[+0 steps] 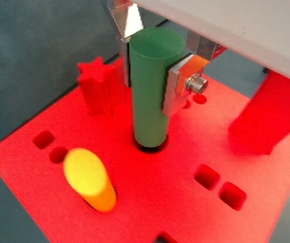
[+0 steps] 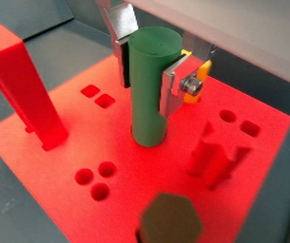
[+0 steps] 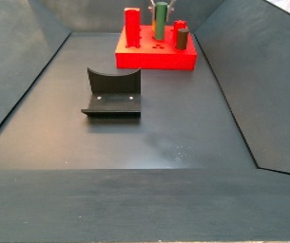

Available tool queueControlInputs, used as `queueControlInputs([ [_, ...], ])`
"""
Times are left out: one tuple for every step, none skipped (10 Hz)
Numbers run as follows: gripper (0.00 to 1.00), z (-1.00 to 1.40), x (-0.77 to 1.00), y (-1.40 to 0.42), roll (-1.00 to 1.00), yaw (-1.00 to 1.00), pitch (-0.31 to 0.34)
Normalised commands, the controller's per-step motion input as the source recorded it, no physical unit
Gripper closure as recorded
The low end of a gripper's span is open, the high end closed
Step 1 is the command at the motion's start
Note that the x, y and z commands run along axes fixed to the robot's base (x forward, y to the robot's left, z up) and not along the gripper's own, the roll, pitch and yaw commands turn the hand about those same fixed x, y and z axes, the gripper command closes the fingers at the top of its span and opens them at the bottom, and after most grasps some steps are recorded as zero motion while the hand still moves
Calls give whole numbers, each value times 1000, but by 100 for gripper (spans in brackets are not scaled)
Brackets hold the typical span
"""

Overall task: Pick up the round object. Move up. Move to above the board. Insert the round object.
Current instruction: Insert the round object.

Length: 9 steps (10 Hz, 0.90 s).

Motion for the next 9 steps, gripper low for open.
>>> queueControlInputs([
  [100, -217, 206, -163, 0, -69, -111],
  [100, -374, 323, -234, 16, -94, -70],
  [100, -500, 343, -209, 73, -114, -56],
  [100, -466, -49, 49, 0, -163, -110],
  [100, -723, -283, 0, 100, -83, -143],
  [100, -811, -383, -89, 126, 0, -210],
  [100, -829, -186, -143, 46, 0, -229],
  [100, -397, -40, 0, -73, 0, -250],
  [100, 0, 0, 0, 0, 0, 0],
])
